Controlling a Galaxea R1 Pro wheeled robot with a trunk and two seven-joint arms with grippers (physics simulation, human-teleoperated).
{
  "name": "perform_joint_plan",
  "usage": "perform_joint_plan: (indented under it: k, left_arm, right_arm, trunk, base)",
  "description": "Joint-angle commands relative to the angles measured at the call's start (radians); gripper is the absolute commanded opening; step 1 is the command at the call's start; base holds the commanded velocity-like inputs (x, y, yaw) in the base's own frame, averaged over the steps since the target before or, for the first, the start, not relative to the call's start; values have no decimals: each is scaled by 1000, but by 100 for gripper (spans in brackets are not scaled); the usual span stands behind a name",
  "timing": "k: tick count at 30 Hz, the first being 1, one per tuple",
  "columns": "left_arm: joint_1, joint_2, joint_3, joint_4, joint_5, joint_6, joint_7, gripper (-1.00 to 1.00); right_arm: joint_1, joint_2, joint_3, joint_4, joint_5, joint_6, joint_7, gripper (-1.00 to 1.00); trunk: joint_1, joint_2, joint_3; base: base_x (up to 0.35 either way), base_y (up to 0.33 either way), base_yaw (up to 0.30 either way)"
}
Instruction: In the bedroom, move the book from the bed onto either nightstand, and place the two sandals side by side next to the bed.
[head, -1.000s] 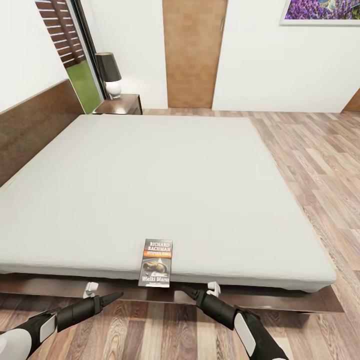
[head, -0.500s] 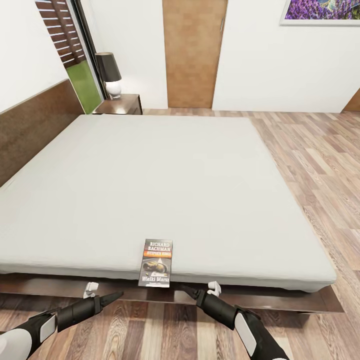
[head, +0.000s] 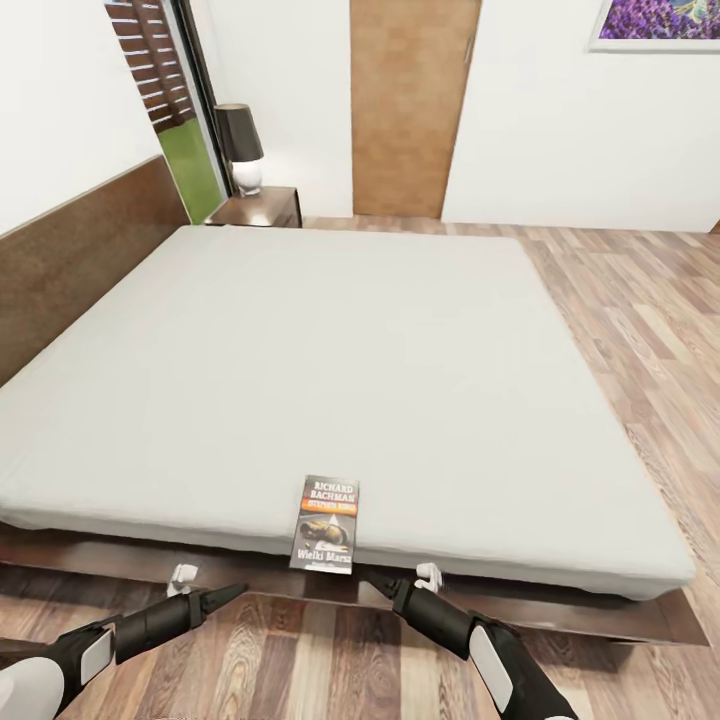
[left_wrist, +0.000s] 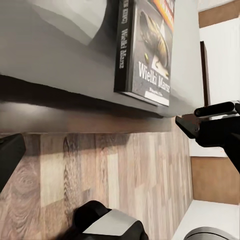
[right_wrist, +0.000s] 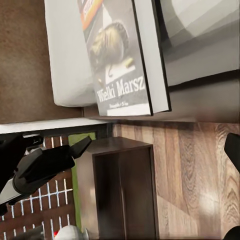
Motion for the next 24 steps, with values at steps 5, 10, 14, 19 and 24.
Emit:
perform_joint_plan:
  k: [5,10,14,19,24]
  left_arm:
    - [-1,0,-6,1,7,6,-3,100]
    - [-1,0,-6,1,7,6,-3,100]
    - [-1,0,-6,1,7,6,-3,100]
    - [-1,0,-6,1,7,6,-3,100]
    - [-1,0,-6,1,7,6,-3,100]
  right_arm:
    - [0,1,-5,0,-3,8,4,100]
    - [0,1,-5,-1,-3,8,5,100]
    - [0,1,-5,-2,-3,8,5,100]
    - [0,0,-5,-2,-3,8,5,100]
    - [0,-1,-5,-3,-3,9,5,100]
  trunk:
    - [0,0,-1]
    - [0,0,-1]
    - [0,0,-1]
    - [0,0,-1]
    - [0,0,-2]
  base:
    - [0,0,77]
    - [0,0,7]
    - [0,0,1]
    - [0,0,0]
    - [0,0,0]
